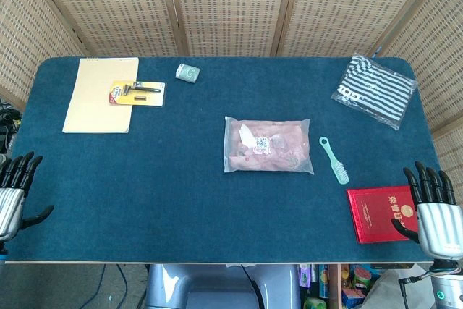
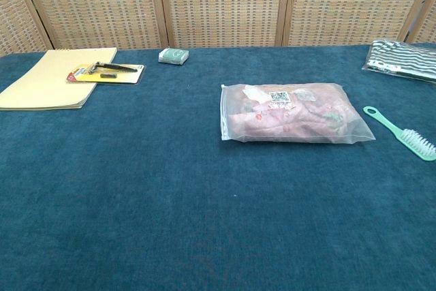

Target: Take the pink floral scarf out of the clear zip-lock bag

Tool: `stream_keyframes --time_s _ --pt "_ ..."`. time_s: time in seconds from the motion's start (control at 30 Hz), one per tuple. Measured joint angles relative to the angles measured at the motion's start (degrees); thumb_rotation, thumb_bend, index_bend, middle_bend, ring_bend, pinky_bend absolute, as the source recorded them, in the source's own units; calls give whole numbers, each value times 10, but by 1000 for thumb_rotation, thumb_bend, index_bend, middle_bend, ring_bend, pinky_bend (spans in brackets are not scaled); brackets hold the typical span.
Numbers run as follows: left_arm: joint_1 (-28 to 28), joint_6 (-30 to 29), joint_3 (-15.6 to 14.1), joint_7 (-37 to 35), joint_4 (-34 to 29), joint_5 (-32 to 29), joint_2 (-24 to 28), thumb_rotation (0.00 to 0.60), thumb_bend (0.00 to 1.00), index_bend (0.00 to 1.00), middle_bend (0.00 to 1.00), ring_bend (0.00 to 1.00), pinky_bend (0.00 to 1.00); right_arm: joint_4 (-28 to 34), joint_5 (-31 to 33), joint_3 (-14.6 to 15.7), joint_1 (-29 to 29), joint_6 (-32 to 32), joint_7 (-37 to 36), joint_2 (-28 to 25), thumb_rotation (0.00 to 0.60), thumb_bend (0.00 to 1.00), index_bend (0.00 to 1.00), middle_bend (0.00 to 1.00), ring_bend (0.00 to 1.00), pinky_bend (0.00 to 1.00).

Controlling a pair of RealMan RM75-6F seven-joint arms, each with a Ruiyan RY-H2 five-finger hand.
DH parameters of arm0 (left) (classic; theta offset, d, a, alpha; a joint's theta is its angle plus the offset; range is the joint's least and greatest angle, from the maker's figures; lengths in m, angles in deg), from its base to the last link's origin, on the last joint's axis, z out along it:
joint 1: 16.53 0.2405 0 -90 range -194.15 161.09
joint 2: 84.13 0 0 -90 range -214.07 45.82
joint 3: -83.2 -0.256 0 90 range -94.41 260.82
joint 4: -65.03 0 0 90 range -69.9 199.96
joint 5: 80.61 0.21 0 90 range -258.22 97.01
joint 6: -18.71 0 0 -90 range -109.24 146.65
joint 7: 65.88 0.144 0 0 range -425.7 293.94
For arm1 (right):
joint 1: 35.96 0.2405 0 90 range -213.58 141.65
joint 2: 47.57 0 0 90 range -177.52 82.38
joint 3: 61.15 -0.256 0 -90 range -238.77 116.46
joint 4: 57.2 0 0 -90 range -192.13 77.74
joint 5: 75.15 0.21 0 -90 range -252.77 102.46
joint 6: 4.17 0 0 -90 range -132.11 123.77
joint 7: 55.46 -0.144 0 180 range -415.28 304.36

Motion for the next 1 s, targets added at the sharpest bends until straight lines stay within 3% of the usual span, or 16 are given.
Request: stream_keyframes --time_s 0.4,0.63,0.83,1.0 --pt "-1 -6 4 4 3 2 -8 600 223 0 0 0 0 14 -1 -5 22 -35 -17 -9 600 0 0 0 0 0" --pt "-10 6 13 15 8 -14 -16 600 223 0 0 0 0 36 25 -41 116 -172 -67 -23 600 0 0 0 0 0" --pt "-15 15 19 35 13 -33 -25 600 223 0 0 0 0 38 135 -92 236 -319 -53 6 600 0 0 0 0 0" --pt "-21 32 23 43 19 -51 -31 600 222 0 0 0 0 16 259 -112 322 -381 23 64 600 0 0 0 0 0"
